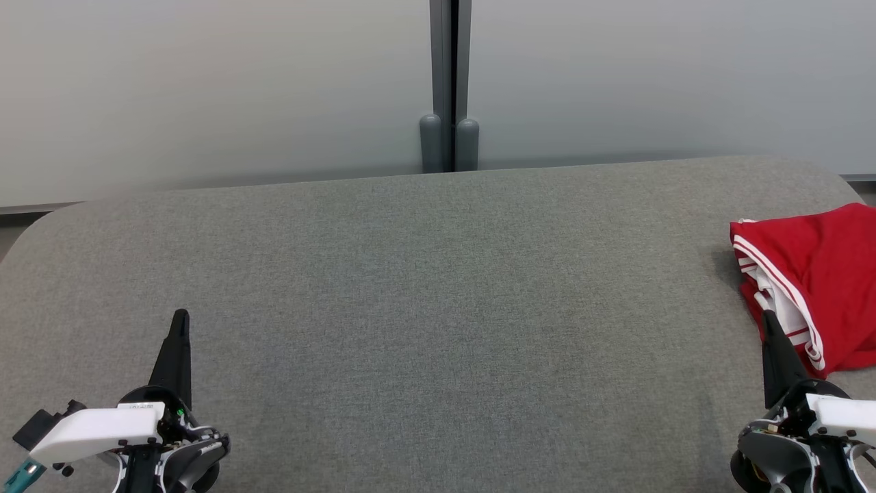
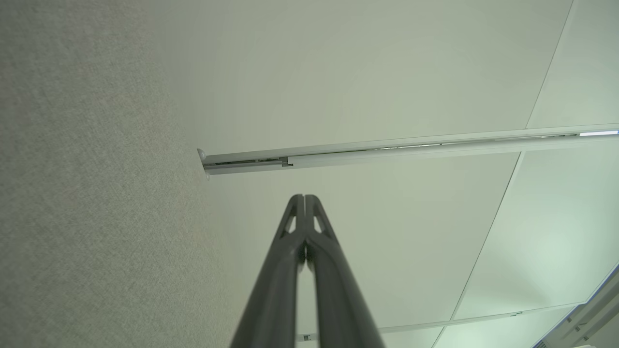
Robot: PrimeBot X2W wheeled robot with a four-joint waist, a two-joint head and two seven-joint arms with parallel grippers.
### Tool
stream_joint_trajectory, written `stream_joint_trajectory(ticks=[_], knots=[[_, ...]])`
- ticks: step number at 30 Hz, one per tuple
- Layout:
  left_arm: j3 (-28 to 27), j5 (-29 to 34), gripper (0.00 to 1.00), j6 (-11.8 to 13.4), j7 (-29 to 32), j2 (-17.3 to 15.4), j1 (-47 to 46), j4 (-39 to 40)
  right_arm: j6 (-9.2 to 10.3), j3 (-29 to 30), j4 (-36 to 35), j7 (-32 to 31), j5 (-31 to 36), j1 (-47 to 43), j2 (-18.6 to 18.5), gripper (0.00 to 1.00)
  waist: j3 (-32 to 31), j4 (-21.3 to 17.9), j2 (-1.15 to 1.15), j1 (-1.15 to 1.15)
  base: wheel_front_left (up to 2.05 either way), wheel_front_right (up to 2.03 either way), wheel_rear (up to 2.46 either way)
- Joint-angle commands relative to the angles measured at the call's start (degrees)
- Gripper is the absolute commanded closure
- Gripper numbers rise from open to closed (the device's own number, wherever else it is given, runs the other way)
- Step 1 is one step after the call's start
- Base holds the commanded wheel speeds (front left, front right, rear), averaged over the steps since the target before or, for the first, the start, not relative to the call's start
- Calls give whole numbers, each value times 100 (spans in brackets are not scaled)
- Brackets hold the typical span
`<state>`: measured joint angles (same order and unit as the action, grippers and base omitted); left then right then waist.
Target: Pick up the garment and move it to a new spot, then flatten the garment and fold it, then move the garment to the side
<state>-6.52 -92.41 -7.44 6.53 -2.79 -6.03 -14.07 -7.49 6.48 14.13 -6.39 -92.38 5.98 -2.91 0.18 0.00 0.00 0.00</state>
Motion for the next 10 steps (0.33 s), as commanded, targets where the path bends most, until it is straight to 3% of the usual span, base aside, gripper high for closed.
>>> stream_joint_trajectory(ticks=[1, 10], knots=[[-26, -1, 100, -25, 14, -11, -51, -8, 0, 7, 10, -18, -11, 63, -3, 100, 0, 0, 0, 0, 0, 0, 0], [-26, 0, 100, -25, 16, -10, -51, -8, 0, 8, 10, -20, -9, 64, -2, 100, 0, 0, 0, 0, 0, 0, 0]])
